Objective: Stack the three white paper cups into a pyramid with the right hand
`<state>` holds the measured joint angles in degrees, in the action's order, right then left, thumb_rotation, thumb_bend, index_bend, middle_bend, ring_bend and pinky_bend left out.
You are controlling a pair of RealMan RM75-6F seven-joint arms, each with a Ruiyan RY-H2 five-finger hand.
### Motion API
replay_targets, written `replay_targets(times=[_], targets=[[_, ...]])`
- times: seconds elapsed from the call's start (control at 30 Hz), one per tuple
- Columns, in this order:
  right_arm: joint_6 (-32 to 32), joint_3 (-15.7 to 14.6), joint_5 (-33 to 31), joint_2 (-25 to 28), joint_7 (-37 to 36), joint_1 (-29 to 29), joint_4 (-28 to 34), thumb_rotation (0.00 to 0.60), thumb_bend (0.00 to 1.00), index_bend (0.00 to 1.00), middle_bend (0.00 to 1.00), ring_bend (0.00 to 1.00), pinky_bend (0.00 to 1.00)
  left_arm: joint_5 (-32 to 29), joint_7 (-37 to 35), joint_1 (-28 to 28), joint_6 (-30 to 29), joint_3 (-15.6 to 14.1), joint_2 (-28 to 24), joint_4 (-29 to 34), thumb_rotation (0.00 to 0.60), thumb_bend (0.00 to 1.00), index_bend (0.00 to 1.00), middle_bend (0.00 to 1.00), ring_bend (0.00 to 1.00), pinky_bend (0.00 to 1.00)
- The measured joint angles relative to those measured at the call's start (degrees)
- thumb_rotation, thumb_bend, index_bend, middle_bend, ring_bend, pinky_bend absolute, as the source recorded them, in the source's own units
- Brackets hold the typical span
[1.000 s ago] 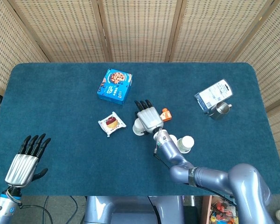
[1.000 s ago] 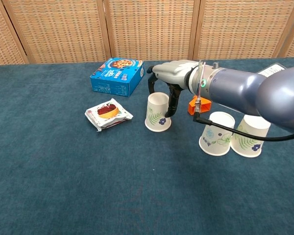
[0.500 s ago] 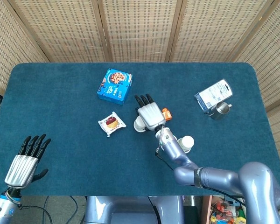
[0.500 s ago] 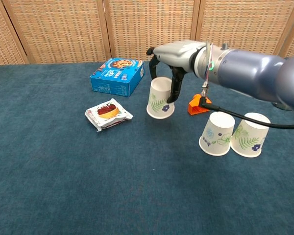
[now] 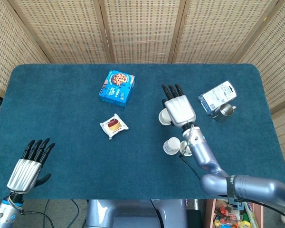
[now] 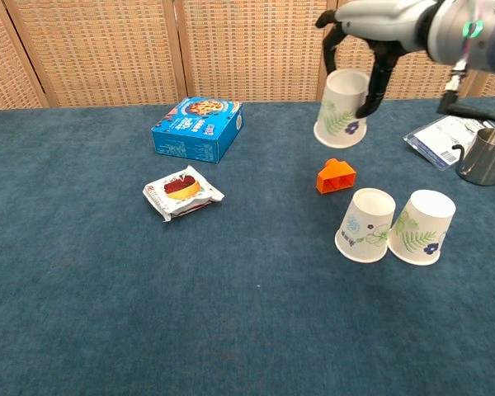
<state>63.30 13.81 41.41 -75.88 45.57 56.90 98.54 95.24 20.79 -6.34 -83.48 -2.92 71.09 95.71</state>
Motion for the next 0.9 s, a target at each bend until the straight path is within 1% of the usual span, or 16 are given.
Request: replay_targets(times=[0.13, 0.23, 0.33, 0.47, 0.67, 0.9], targets=[[1.50, -1.68, 0.40, 5.20, -0.28, -2.91, 4.84, 0.600, 0.06, 0.48, 0.00, 0.00, 0.00, 0.18, 0.34, -0.10, 0.29, -0.14, 0.32, -0.23, 0.600, 0.20, 0.00, 0.00, 0.00, 0.00], [2.60, -3.54, 1.45, 8.67, -0.90, -5.49, 8.10, 0.600, 0.06, 0.48, 0.00, 0.00, 0.00, 0.49, 0.45, -0.14, 0.41, -0.34, 0.45, -0.30, 0.600, 0.20, 0.00, 0.00, 0.00, 0.00], [3.12, -4.88, 2.03, 10.68, -1.73, -7.22, 9.98, 0.600, 0.06, 0.48, 0.00, 0.00, 0.00, 0.92, 0.47, -0.11, 0.30, -0.56, 0.47, -0.28, 0.600, 0.20, 0.00, 0.00, 0.00, 0.00], [3.06, -5.87, 1.82, 12.72, -2.63, -8.56, 12.01, 0.600, 0.06, 0.48, 0.00, 0.00, 0.00, 1.44, 0.31, 0.04, -0.26, -0.68, 0.34, -0.15, 0.600, 0.20, 0.00, 0.00, 0.00, 0.00], [1.78, -6.40, 1.28, 14.54, -5.33, -9.94, 14.32, 0.600, 0.06, 0.48, 0.00, 0.00, 0.00, 1.58, 0.34, 0.05, -0.16, -0.78, 0.28, -0.02, 0.600, 0.20, 0.00, 0.00, 0.00, 0.00], [0.77, -6.35, 1.36, 13.65, -6.82, -10.17, 13.97, 0.600, 0.06, 0.48, 0.00, 0.00, 0.00, 2.05, 0.50, 0.20, -0.56, -0.87, 0.38, 0.06, 0.600, 0.20, 0.00, 0.00, 0.00, 0.00]])
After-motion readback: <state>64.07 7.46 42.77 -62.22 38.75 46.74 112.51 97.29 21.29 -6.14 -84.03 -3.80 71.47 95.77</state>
